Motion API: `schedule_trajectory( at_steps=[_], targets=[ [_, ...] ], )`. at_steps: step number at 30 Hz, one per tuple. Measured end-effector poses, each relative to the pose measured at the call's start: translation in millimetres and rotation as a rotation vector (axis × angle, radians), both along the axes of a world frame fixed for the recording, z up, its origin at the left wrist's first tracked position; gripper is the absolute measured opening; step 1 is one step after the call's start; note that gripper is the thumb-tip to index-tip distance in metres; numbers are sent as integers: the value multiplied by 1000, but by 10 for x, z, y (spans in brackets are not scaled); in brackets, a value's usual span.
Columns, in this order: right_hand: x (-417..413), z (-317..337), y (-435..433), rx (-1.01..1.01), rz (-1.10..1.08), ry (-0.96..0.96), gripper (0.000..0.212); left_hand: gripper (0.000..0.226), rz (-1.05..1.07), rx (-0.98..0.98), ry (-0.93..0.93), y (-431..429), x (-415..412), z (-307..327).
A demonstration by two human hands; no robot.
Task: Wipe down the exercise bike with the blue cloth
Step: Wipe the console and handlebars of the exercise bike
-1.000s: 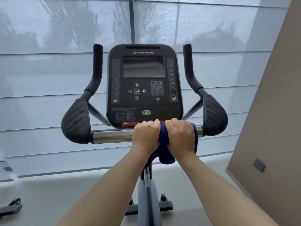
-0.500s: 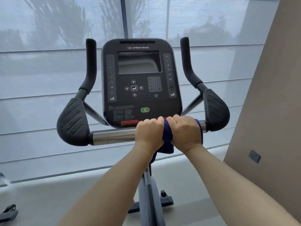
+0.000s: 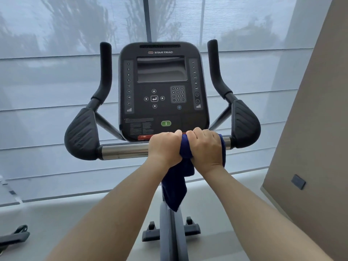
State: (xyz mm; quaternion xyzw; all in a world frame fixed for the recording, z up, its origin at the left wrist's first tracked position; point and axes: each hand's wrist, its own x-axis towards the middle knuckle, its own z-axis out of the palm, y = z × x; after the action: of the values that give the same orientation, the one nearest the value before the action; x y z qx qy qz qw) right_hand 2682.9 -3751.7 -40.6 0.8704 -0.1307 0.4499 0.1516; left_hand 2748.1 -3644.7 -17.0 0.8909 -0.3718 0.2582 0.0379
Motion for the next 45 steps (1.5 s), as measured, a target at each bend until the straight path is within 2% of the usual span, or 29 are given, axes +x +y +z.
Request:
schedule_trajectory(
  at_steps=[2, 5, 9, 12, 15, 17, 20, 22, 24, 26, 28, 31, 36, 38, 41, 43, 45],
  targets=[
    [-25, 9, 35, 36, -39, 48, 18, 26, -11, 15, 12, 25, -38, 24],
    [-71, -9, 55, 150, 18, 152, 29, 27, -52, 80, -29, 126, -78, 42],
    [-177, -58, 185, 265, 86, 232, 55, 48, -100, 148, -155, 351, -136, -35],
    [-255, -40, 428, 435, 224, 109, 59, 61, -164, 177, -240, 619, -73, 13],
    [-253, 21, 784, 510, 215, -9, 67, 76, -227, 178, -310, 1027, 92, 222],
    [-159, 139, 1050, 476, 186, -95, 64, 83, -230, 127, -382, 1315, 269, 375],
    [81, 335, 1425, 286, 84, -188, 45, 94, -221, 123, -235, 1702, 644, 466],
    [240, 396, 1655, 255, 44, -42, 41, 102, -229, 147, -131, 1834, 846, 406],
    [374, 291, 1804, 337, 23, 295, 68, 102, -293, 241, -128, 1861, 877, 306],
    [422, 196, 1859, 358, -66, 551, 99, 83, -355, 293, -139, 1820, 845, 212],
    [423, 158, 1868, 297, -118, 577, 105, 56, -381, 248, -124, 1787, 821, 184],
    [435, 101, 1855, 243, -125, 482, 90, 39, -398, 156, -103, 1769, 810, 137],
    [566, 11, 1767, 157, -30, 101, 37, 19, -360, 78, -86, 1692, 758, 94],
    [632, 57, 1673, 91, -12, 42, 24, 19, -337, 97, -72, 1620, 756, 136],
    [663, 148, 1542, 59, 19, 162, 20, 25, -267, 179, -23, 1503, 780, 227],
    [645, 269, 1482, 106, 41, 392, 18, 25, -230, 292, 84, 1432, 823, 317],
    [650, 416, 1418, 249, 60, 636, 16, 25, -214, 399, 242, 1386, 863, 423]
  ],
)
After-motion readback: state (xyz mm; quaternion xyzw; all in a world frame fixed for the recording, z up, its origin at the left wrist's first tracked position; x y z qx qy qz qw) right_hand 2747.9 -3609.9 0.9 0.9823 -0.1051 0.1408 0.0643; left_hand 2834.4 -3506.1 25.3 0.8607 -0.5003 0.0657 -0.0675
